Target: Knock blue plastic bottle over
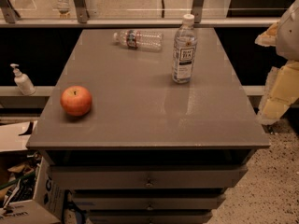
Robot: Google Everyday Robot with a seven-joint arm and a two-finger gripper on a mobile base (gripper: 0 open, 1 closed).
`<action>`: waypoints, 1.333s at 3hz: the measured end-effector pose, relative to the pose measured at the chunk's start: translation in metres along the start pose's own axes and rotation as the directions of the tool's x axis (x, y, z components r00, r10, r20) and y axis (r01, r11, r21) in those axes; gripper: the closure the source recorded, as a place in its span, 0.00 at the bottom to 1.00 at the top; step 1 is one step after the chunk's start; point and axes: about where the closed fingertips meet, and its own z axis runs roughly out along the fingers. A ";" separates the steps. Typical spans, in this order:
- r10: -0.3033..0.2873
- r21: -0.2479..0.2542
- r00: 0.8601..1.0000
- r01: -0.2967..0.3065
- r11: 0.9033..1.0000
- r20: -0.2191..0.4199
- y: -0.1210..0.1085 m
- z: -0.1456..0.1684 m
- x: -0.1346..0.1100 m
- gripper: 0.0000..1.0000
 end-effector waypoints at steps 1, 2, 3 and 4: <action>0.000 0.000 1.000 0.000 1.000 0.000 0.000 0.000 0.000 0.00; 0.003 0.025 1.000 -0.004 1.000 0.028 -0.009 0.007 0.000 0.00; 0.017 0.046 0.995 -0.022 0.999 0.095 -0.028 0.021 -0.001 0.00; 0.043 0.044 0.984 -0.052 0.998 0.176 -0.051 0.038 -0.002 0.00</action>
Offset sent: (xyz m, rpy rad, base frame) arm 0.0264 -0.0059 -0.0185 0.0561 -0.0586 -0.0034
